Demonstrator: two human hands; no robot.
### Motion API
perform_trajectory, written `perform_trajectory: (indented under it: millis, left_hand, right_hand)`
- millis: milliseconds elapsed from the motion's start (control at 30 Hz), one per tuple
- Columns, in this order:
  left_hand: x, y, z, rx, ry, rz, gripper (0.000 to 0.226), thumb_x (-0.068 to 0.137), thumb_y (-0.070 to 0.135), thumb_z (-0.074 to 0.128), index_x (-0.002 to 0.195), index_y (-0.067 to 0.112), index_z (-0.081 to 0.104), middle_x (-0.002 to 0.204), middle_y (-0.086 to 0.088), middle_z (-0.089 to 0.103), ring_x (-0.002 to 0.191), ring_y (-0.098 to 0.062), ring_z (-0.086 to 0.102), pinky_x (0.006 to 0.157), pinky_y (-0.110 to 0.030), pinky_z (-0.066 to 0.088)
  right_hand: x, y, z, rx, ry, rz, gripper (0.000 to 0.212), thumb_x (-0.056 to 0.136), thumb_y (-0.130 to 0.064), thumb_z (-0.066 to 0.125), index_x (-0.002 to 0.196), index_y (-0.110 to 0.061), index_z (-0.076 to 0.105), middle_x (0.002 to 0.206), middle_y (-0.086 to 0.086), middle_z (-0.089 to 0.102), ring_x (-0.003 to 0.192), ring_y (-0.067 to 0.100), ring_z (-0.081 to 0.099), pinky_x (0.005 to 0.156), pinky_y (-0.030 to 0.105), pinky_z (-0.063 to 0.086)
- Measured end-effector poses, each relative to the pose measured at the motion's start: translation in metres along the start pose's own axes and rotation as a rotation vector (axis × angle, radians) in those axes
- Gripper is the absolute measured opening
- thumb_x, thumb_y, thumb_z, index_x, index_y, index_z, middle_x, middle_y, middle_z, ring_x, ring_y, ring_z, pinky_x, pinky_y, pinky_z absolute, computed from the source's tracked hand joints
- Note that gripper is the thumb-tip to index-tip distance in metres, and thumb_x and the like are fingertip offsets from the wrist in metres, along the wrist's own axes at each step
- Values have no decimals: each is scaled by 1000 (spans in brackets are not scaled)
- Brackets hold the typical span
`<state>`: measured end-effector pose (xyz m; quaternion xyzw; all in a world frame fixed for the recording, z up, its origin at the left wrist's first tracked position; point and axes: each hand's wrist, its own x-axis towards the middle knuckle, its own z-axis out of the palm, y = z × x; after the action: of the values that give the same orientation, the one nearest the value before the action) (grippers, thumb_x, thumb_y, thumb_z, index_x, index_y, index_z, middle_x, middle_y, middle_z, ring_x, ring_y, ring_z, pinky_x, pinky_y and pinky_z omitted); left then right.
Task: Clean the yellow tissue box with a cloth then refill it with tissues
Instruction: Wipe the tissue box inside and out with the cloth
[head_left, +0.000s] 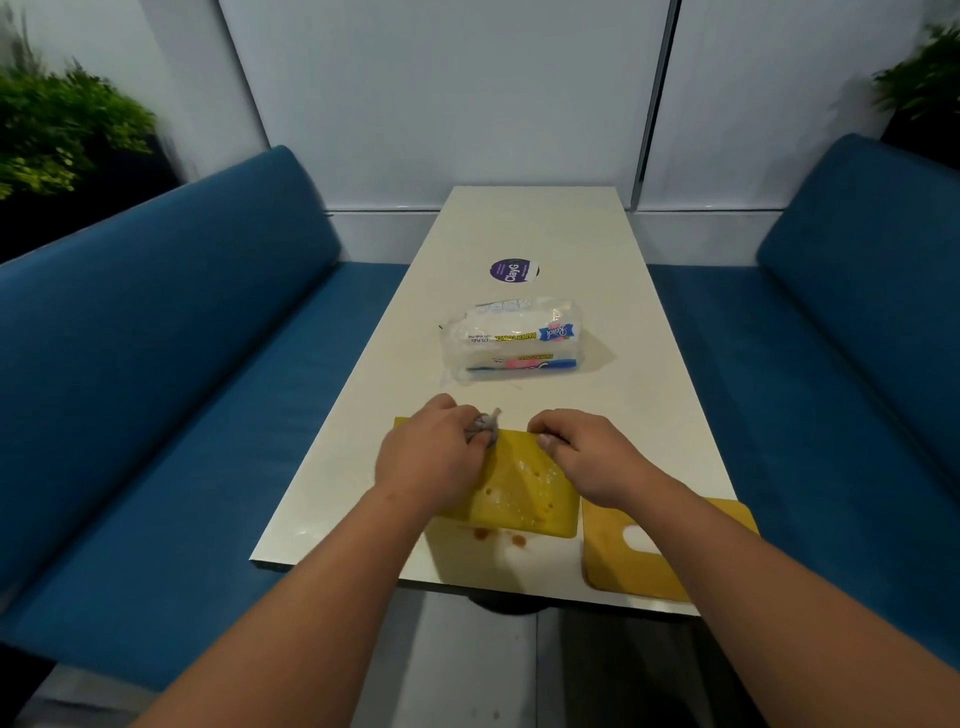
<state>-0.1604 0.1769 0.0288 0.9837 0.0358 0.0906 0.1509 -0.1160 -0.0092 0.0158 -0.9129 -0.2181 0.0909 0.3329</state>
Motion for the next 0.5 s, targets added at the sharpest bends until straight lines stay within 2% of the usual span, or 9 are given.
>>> perform_trajectory:
  millis: [100, 267, 433, 500]
  left_hand:
    - [-3, 6, 4, -9, -1, 50, 30, 96, 46, 42, 109, 31, 64, 92, 11, 47, 79, -12, 50, 60, -27, 40]
    - [-3, -35, -4, -8, 61, -95, 32, 95, 48, 43, 110, 30, 66, 95, 9, 52, 82, -16, 55, 66, -30, 46]
    - [-5, -14, 3, -2, 32, 17, 31, 95, 49, 42, 111, 34, 64, 98, 8, 52, 83, -18, 57, 71, -34, 51]
    - [-5, -27, -2, 1, 42, -27, 30, 94, 50, 43, 109, 34, 64, 97, 8, 52, 83, -18, 57, 70, -33, 51]
  right_hand:
    - [-2, 1, 1, 26, 5, 8, 24, 102, -23, 43, 120, -24, 60, 115, -5, 58, 100, 11, 49, 82, 25, 41]
    - [-2, 3, 2, 118, -15, 19, 22, 102, -23, 44, 117, -25, 59, 111, -8, 54, 102, 13, 49, 82, 26, 39]
    - [-4, 2, 4, 104, 0, 22, 19, 102, -24, 44, 114, -27, 59, 109, -7, 55, 100, 13, 51, 79, 25, 42]
    - [-5, 3, 4, 119, 4, 15, 19, 101, -23, 44, 113, -26, 59, 109, -7, 56, 100, 13, 51, 78, 24, 41]
